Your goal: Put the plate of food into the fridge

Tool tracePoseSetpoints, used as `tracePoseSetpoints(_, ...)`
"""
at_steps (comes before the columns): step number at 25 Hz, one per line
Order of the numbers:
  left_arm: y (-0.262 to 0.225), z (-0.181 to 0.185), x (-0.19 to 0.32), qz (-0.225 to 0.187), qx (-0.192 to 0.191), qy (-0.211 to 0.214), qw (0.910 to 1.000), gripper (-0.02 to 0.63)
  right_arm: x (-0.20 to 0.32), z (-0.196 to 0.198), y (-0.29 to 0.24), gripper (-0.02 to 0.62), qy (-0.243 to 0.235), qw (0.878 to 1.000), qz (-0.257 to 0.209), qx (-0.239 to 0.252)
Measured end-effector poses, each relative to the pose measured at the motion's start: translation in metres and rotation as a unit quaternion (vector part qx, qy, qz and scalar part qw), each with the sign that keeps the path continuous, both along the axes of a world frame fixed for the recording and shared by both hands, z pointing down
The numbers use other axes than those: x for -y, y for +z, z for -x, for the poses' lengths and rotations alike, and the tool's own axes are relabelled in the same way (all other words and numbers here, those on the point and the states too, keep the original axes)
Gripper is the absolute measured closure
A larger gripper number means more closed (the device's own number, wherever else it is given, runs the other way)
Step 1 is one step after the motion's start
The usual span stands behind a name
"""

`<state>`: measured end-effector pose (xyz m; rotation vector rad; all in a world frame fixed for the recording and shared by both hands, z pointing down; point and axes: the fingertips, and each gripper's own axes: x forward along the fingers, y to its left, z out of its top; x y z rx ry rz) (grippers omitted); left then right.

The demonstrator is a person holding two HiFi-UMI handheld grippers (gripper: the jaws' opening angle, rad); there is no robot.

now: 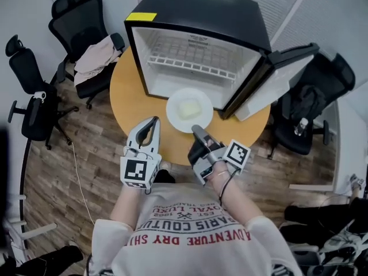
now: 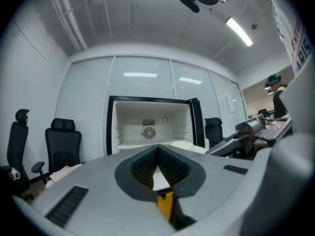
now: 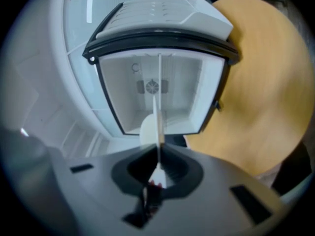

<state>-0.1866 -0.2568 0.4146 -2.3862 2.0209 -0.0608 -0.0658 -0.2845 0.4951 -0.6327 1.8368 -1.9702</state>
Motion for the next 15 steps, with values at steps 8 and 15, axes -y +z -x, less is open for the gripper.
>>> tracePoseSetpoints(8, 0.003, 0.008, 0.048, -0.007, 0.019, 0.057, 0.9982, 0.572, 0.038, 0.002, 0.002, 0.557, 0.062, 0.998, -0.007, 0.007)
tracePoseSetpoints(15, 0.008, 0.052, 0.094, 0.005, 0.012, 0.105, 0.9944, 0.572, 0.080, 0.041, -0.003, 0.557, 0.117, 0.993, -0.002, -0.001)
